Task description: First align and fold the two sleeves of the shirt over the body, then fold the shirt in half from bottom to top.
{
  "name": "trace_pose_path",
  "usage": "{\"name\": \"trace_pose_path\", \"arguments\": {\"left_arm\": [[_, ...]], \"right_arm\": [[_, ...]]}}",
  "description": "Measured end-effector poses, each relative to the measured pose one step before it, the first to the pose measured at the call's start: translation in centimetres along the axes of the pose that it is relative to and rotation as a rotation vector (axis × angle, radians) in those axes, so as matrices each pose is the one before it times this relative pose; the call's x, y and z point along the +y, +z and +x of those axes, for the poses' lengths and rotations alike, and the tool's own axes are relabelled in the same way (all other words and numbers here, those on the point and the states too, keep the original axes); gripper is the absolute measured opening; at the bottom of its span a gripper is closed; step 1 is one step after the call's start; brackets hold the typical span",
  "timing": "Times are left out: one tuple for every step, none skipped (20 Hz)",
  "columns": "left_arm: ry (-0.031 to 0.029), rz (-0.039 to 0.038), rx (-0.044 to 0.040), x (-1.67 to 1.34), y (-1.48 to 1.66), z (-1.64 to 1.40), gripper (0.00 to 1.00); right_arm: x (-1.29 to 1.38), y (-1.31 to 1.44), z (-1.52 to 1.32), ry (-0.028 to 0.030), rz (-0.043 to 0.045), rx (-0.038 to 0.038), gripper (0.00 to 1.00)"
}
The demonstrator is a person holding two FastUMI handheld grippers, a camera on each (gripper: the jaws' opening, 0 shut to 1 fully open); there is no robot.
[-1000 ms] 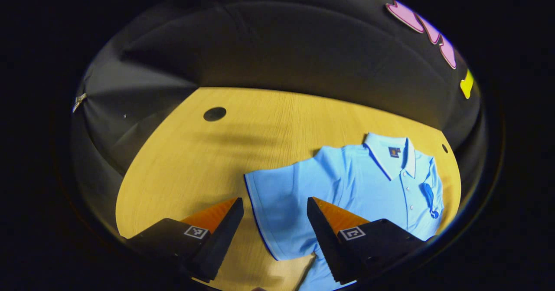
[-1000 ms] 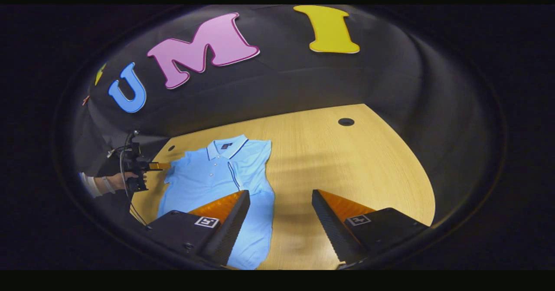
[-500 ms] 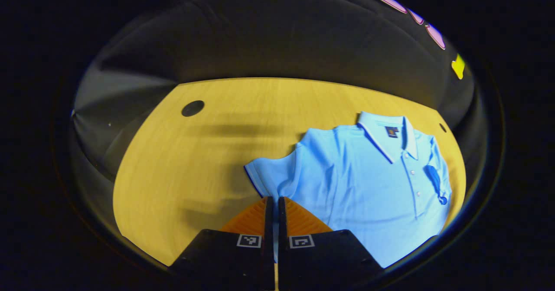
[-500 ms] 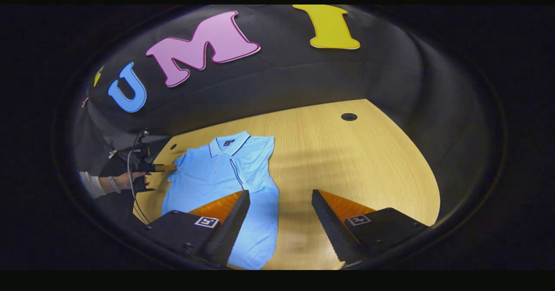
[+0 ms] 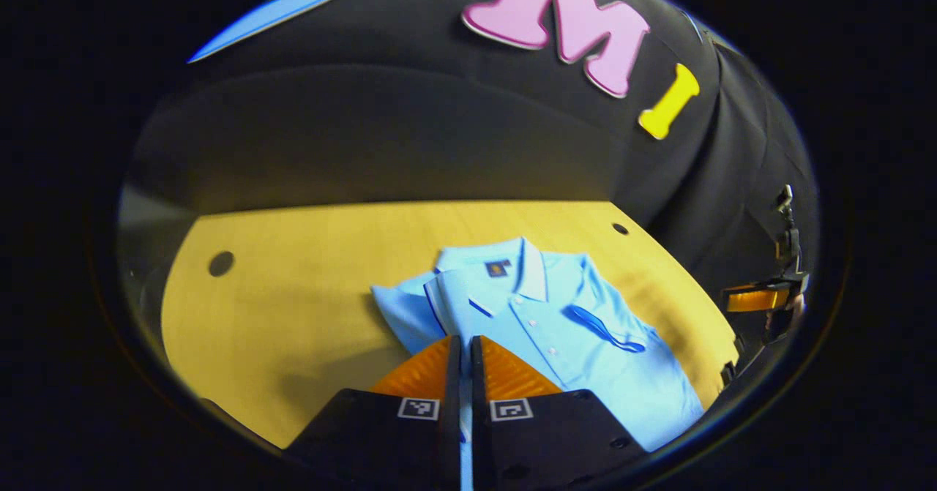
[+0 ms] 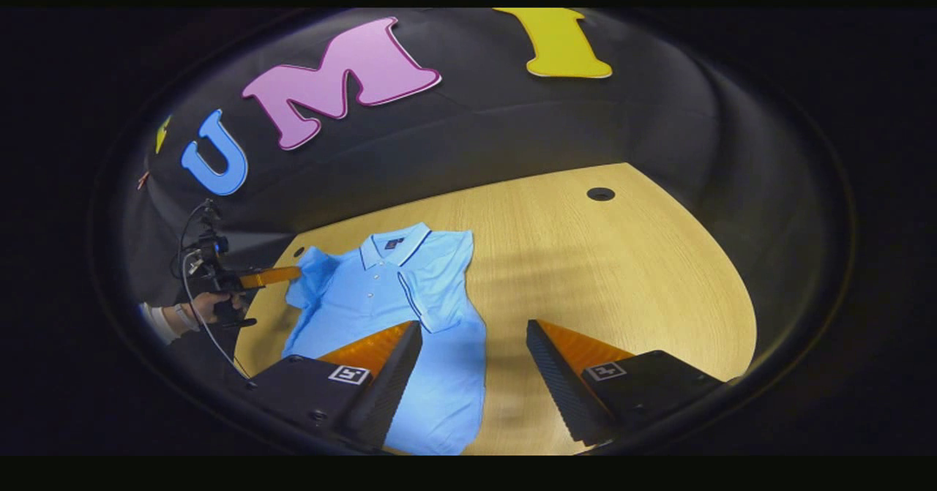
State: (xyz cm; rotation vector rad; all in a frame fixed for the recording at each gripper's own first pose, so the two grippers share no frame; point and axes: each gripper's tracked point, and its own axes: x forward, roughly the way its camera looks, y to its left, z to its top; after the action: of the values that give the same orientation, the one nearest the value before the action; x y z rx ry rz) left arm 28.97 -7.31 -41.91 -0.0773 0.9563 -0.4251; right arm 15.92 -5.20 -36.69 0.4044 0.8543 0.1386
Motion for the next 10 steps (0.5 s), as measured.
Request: {"name": "trace_pose_path", "arguments": {"left_arm": [[0.00374, -0.01476, 0.07694, -0.028, -1.989, 0.933, 0.16], [0.01980, -0.00509, 0.06298, 0.337, -1.750, 0.874, 0.17], [0.02484, 0.00281, 0.03787, 0.603, -1.101, 0.469, 0.26], [0.01992, 0.00073, 0.00711, 0.311, -0.400, 0.215, 0.46], [0.01131, -0.00808, -0.01437, 0.114, 0.114, -0.363, 0.66], [-0.00735, -0.01566, -0.01884, -0.003, 0.401, -0.948, 0.87], [-0.00622, -0.01670, -0.01476, 0.205, 0.178, -0.977, 0.96], [0.00273, -0.01380, -0.00751, 0.399, -0.102, -1.168, 0.96], [0.00020, -0.01780, -0.00698, 0.400, -0.341, -1.290, 0.97], [-0.01091, -0.02353, -0.00362, 0.227, -0.515, -1.615, 0.98]], "right_arm": [[-0.114, -0.242, 0.088, -0.00524, -0.00974, 0.00714, 0.91], [0.004, -0.245, 0.003, -0.00264, -0.00632, 0.00670, 0.91], [0.029, -0.300, -0.024, -0.00149, -0.00214, 0.00887, 0.91], [-0.025, -0.289, -0.055, -0.00024, 0.00026, 0.00684, 0.91], [0.120, -0.222, -0.097, 0.00300, 0.00136, 0.00490, 0.91], [-0.077, -0.339, -0.029, -0.00039, 0.00067, 0.00627, 0.90], [-0.049, -0.405, -0.038, -0.00064, 0.00158, 0.00638, 0.91], [0.020, -0.475, -0.079, 0.00038, 0.00482, 0.01008, 0.91], [0.118, -0.571, -0.096, 0.00180, 0.00736, 0.01110, 0.91], [0.103, -0.615, -0.098, 0.00337, 0.00938, 0.00933, 0.90]]}}
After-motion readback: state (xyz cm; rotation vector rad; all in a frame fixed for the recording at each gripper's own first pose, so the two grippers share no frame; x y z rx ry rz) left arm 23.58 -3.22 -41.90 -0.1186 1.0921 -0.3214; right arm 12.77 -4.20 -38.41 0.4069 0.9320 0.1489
